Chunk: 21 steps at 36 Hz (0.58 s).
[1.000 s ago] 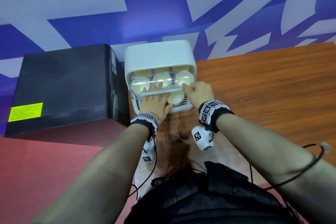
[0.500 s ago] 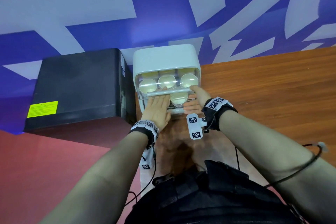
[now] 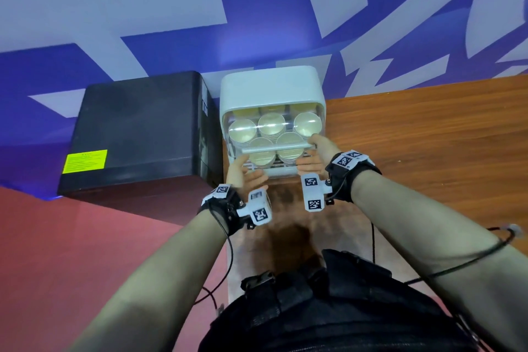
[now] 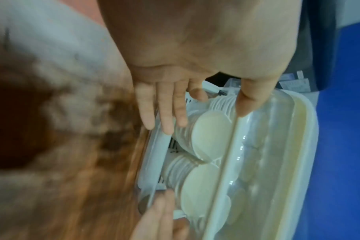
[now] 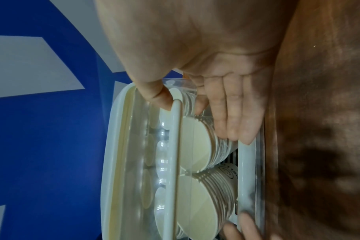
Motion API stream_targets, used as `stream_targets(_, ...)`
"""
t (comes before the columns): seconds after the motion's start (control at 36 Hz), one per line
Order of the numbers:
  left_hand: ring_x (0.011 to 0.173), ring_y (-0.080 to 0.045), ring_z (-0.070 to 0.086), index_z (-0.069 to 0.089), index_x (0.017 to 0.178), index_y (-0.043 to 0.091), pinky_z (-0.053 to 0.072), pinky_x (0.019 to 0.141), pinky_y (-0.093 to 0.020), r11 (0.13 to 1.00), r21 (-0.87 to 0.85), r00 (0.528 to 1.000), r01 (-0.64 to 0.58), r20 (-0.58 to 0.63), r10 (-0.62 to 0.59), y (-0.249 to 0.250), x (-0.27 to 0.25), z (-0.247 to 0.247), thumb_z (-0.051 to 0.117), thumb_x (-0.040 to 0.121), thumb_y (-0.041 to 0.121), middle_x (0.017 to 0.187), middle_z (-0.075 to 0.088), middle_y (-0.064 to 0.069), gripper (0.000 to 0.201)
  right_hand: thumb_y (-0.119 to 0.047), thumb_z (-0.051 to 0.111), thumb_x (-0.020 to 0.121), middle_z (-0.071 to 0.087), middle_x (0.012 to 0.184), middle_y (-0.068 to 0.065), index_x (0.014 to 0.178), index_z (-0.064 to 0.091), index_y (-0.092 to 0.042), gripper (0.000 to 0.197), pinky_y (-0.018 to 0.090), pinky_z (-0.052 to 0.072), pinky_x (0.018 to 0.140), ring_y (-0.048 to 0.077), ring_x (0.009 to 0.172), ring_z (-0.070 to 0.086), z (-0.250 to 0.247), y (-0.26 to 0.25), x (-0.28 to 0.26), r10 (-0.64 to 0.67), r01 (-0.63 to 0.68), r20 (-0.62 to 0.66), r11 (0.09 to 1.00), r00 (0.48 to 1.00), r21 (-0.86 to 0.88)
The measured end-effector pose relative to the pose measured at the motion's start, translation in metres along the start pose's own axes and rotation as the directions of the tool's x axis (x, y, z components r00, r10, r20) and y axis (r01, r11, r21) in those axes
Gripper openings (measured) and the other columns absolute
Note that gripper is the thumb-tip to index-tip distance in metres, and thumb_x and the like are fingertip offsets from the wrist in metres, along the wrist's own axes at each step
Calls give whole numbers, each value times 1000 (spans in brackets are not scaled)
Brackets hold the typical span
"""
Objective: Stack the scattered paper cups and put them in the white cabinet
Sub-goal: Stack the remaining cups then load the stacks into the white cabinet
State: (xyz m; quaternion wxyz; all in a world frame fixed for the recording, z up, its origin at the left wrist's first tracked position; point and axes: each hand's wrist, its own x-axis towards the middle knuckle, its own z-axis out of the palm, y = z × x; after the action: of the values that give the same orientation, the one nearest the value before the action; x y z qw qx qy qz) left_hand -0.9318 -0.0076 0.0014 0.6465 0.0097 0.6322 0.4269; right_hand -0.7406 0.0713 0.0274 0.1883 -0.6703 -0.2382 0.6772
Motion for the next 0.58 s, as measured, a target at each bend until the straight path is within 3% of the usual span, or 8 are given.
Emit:
stream_targets(0.08,98,-34,70,42,134,6,53,94,-50,992,-124,1000,-1,10,2,3,0,6,67,85,29,108,65,-17,59,-33,51,92,70,95,20,100,54,-8,26,57,45,101,38,95,69,-1,1,3,-7,7,-4,1000,1000,3)
stream_targets(0.19,103,-34,67,35,142,4,49,100,-50,984,-179,1000,4,30,2,11,-2,11,68,86,23,109,63,-17,67,-21,51,93,66,95,20,104,49,-10,16,61,42,103,42,96,68,-3,3,2,-25,26,-20,999,999,26)
stream_targets(0.28,103,-34,67,30,146,8,49,100,-50,979,-202,1000,9,30,-3,14,-3,14,69,87,23,112,59,-19,72,-20,54,89,66,93,15,98,50,-13,12,59,44,100,41,92,70,-2,4,1,-37,38,-32,999,999,34)
stream_targets(0.39,96,-31,67,37,141,6,51,100,-45,985,-170,1000,7,13,-5,17,-5,20,68,89,19,105,60,-17,62,-24,66,68,62,117,16,100,55,-11,36,64,48,91,41,96,69,-6,7,16,-35,40,-73,997,997,61)
stream_targets(0.47,101,-32,67,42,136,8,52,98,-43,988,-151,1000,13,3,-13,18,-6,22,64,91,16,102,61,-17,51,-20,69,65,60,120,12,111,56,-8,50,67,47,91,41,94,70,-14,16,48,-19,23,-55,996,998,82)
stream_targets(0.53,97,-31,68,46,132,9,53,96,-41,990,-139,1000,6,-5,-7,19,-6,22,62,92,14,102,62,-17,43,-22,72,55,60,124,17,109,58,-6,58,68,46,90,43,100,67,-21,24,76,1,2,-51,998,999,68)
stream_targets(0.58,92,-29,69,47,126,7,55,92,-39,991,-131,1000,4,-5,-5,18,-5,21,62,92,13,105,63,-17,37,-26,71,58,58,126,19,109,58,-7,55,66,47,92,42,108,63,-26,29,98,-5,6,-14,998,1000,67)
